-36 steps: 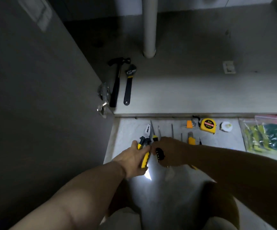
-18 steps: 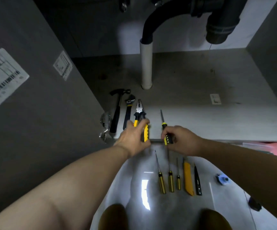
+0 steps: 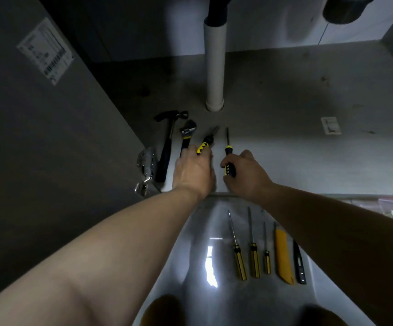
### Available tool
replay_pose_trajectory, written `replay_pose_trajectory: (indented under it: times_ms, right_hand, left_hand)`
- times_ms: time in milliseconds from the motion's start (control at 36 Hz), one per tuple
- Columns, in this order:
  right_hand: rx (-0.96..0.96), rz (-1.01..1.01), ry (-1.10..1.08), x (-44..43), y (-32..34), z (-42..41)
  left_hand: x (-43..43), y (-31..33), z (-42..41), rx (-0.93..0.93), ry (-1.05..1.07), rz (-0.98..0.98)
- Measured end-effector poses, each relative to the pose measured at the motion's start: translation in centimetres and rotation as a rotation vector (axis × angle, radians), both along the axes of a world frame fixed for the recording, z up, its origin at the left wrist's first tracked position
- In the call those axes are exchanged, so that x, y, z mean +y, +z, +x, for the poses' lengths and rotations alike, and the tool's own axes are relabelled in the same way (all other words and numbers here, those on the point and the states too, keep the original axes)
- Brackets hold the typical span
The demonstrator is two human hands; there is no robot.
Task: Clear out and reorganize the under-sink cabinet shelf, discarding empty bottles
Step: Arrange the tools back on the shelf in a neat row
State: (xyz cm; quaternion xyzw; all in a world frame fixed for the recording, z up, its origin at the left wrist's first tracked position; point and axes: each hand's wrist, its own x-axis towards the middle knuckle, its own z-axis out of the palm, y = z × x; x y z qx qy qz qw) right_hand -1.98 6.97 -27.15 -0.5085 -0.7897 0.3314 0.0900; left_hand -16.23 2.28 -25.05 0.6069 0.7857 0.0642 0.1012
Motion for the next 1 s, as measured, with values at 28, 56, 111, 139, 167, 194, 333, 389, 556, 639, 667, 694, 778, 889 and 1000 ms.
replay_pose_trajectory:
  times_ms: [28, 56, 111, 139, 167, 194, 333, 389, 556, 639, 667, 694, 778, 889, 1000]
  right_hand:
    - [0.017, 0.015, -0.015, -0.2, -0.3, 0.0]
    - [0.041, 0.025, -0.031, -0.4, -0.6, 0.1]
    - [0.114, 0.014, -0.057, -1.1, -1.2, 0.4]
    - [0.156, 0.008, -0.067, -1.6, -1.5, 0.5]
    - [0.188, 0.011, -0.079, -2.0, -1.8, 0.5]
    - [0.207, 0.023, -0.088, -2.3, -2.1, 0.6]
    - [0.225, -0.05, -0.052, -1.4, -1.9, 0.6]
    - [0.249, -0.08, -0.027, -0.8, -1.7, 0.7]
    - [0.297, -0.082, -0.023, -0.8, -1.2, 0.8]
    - [0.31, -0.094, -0.02, -0.8, -0.9, 1.0]
    - [0.306, -0.104, -0.027, -0.9, -0.8, 1.0]
    - [0.305, -0.112, -0.035, -1.0, -0.8, 1.1]
    - [0.33, -0.132, -0.048, -1.3, -0.9, 1.2]
    - [0.326, -0.142, -0.046, -1.3, -1.2, 1.2]
    - [0.331, -0.108, -0.079, -1.7, -1.5, 1.1]
  left_hand:
    - [-0.2, -0.1, 0.0, 0.03, 0.01, 0.014]
    - [-0.4, -0.2, 0.0, 0.044, 0.021, 0.02]
    - [-0.6, -0.2, 0.1, 0.031, 0.029, 0.014]
    - [-0.6, -0.1, 0.1, 0.024, 0.026, 0.011]
    - [-0.6, -0.1, 0.1, 0.021, 0.021, 0.008]
    - [-0.5, 0.0, 0.1, 0.014, 0.017, 0.007]
    - [0.6, -0.1, 0.1, -0.274, 0.089, 0.078]
    - [1.0, -0.2, -0.1, -0.434, 0.163, 0.124]
    - [0.6, -1.1, -0.1, -0.508, 0.19, 0.105]
    - [-0.1, -1.5, -0.1, -0.354, 0.165, 0.041]
    - [-0.4, -1.6, -0.1, -0.296, 0.154, 0.024]
    - [-0.7, -1.6, 0.0, -0.257, 0.136, 0.012]
    - [-1.4, -1.6, 0.1, -0.236, 0.068, -0.01]
    - [-1.6, -1.8, 0.1, -0.165, -0.016, -0.039]
    - [-1.5, -2.0, 0.1, -0.129, -0.019, -0.051]
